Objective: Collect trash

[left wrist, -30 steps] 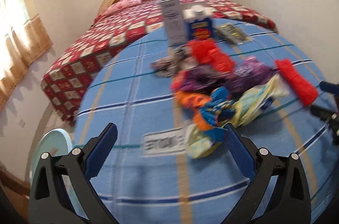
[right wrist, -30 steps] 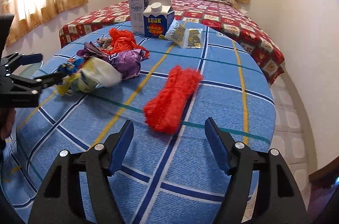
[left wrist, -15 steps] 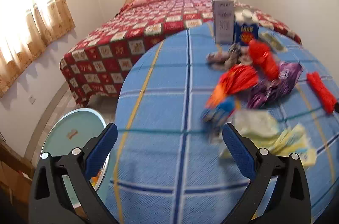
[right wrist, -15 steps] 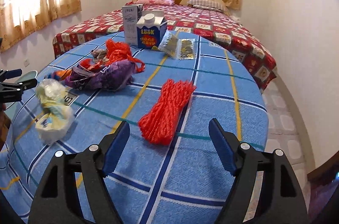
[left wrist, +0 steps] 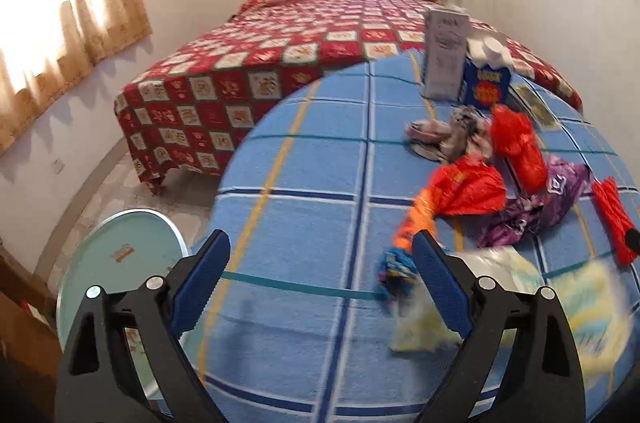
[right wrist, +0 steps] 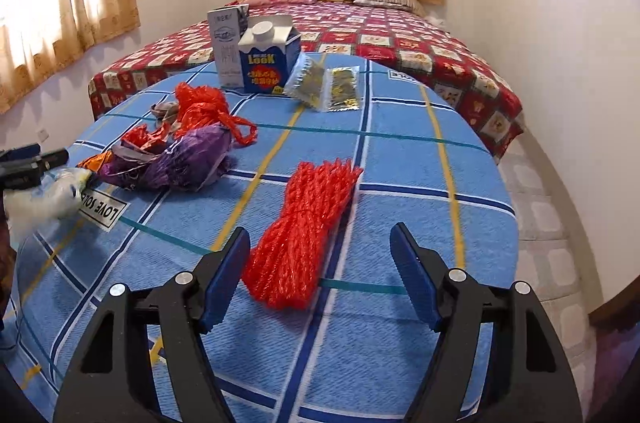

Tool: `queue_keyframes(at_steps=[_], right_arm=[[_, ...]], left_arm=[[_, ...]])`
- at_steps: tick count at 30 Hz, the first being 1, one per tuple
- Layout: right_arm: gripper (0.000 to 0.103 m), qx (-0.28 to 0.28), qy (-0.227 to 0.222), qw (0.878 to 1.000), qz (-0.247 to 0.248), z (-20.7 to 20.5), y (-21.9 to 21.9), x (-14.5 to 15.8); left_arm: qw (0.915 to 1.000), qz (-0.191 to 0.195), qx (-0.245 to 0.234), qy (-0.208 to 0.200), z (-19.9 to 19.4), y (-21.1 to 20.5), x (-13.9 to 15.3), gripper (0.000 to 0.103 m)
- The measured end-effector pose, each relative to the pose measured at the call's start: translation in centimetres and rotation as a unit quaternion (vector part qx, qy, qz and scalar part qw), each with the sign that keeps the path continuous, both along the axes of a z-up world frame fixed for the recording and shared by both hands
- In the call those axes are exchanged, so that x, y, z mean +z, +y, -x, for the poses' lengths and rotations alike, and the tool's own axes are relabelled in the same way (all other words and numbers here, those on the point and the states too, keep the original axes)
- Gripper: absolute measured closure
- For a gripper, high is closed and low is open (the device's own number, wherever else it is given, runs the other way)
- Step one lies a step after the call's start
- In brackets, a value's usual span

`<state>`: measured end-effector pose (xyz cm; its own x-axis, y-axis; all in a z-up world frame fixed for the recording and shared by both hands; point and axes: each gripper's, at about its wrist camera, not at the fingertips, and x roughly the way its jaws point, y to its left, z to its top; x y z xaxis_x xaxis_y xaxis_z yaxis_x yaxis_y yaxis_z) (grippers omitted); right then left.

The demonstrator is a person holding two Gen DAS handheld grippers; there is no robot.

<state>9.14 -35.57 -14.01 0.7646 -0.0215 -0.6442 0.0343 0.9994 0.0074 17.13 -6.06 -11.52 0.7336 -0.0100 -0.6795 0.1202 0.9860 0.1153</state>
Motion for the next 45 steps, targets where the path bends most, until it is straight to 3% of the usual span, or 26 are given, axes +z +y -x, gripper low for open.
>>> queue_keyframes(at_steps=[6, 13, 16, 18, 20, 23, 28, 36, 45], right_arm=[[0.031, -0.004, 0.005, 1.000, 0.003, 0.1, -0.1, -0.4], [0.035, 0.001, 0.017, 1.000, 0.004, -0.4, 0.2, -0.7], [0.052, 0.012, 0.034, 0.999, -0.004, -0.8, 0.3, -1.2], [0.065, 0.027, 0.049, 0.998, -0.012, -1.1, 0.5, -1.7], [0.076, 0.036, 0.052, 0.998, -0.016, -1.0, 0.8, -1.8], [0.083, 0.043, 0.049, 0.998, -0.020, -0.8, 1.1, -1.8], [0.087, 0.044, 0.029, 0.998, -0.021, -0.4, 1.4, -1.2], [0.088, 0.038, -0.014, 0.999, -0.021, 0.2, 1.5, 1.0], [0.088, 0.097, -0.040, 0.994, -0.019, -1.5, 5.7, 3.7]], left_arm=[[0.9996, 0.001, -0.014, 0.025, 0.0, 0.3, -1.3, 0.013], [0.9984, 0.014, -0.049, 0.024, 0.4, -2.1, -2.0, 0.015], [0.9965, 0.030, -0.071, 0.032, 0.2, -2.7, -2.0, 0.036], [0.9934, 0.048, -0.092, 0.049, 0.2, -3.0, -2.0, 0.065], [0.9915, 0.048, -0.104, 0.062, 0.3, -3.2, -2.3, 0.082], [0.9916, 0.040, -0.108, 0.059, 0.6, -3.2, -2.5, 0.090], [0.9917, 0.040, -0.110, 0.053, 0.7, -2.6, -1.9, 0.093], [0.9940, 0.029, -0.105, 0.010, 2.2, -0.7, 1.1, 0.093], [0.9972, 0.010, -0.072, -0.018, 4.3, 3.7, 3.4, 0.093]])
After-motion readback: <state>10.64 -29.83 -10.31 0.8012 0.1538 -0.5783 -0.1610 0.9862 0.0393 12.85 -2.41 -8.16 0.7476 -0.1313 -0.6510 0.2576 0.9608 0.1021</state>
